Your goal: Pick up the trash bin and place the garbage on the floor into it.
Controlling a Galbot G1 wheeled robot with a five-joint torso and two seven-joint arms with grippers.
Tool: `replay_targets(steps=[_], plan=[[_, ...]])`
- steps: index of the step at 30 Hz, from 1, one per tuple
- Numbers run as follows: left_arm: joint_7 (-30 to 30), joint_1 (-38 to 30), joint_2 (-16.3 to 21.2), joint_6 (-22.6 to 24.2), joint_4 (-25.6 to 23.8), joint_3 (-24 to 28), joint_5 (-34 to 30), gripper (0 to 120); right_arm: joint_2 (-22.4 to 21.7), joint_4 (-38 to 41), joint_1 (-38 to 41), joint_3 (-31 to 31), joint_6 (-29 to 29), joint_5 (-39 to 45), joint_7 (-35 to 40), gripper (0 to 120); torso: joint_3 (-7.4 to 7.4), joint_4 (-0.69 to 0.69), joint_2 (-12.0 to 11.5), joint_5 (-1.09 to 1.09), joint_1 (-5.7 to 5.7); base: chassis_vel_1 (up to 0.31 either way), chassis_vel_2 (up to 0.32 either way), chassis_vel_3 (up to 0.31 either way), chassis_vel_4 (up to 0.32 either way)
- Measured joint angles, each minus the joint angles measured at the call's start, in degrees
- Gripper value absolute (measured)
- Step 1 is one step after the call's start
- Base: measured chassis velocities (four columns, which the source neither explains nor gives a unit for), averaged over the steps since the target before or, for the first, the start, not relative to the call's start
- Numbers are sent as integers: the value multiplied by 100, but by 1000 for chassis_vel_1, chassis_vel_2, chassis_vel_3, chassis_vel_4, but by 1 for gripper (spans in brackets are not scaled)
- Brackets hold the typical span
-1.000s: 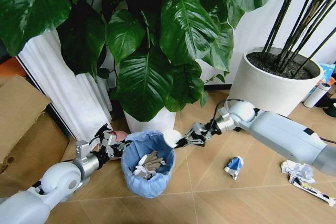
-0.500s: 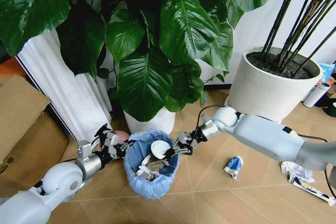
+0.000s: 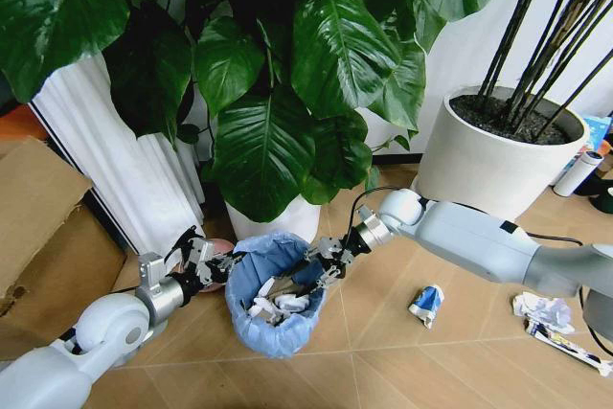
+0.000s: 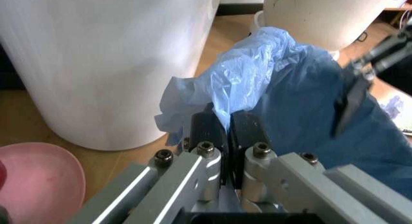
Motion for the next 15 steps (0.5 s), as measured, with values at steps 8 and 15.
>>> replay_targets(steps=[8,15], plan=[[-1,30,75,7,-39,-54,-47,0,-582,-20,-167,573,-11,-7,9,93,0,0,0,0,0,0,0,0,0],[-12,33,53,11,-75,-46,-42,0,-1579,137,-1235,1830,-29,45,377,100,0,-1,1,0,0,0,0,0,0]])
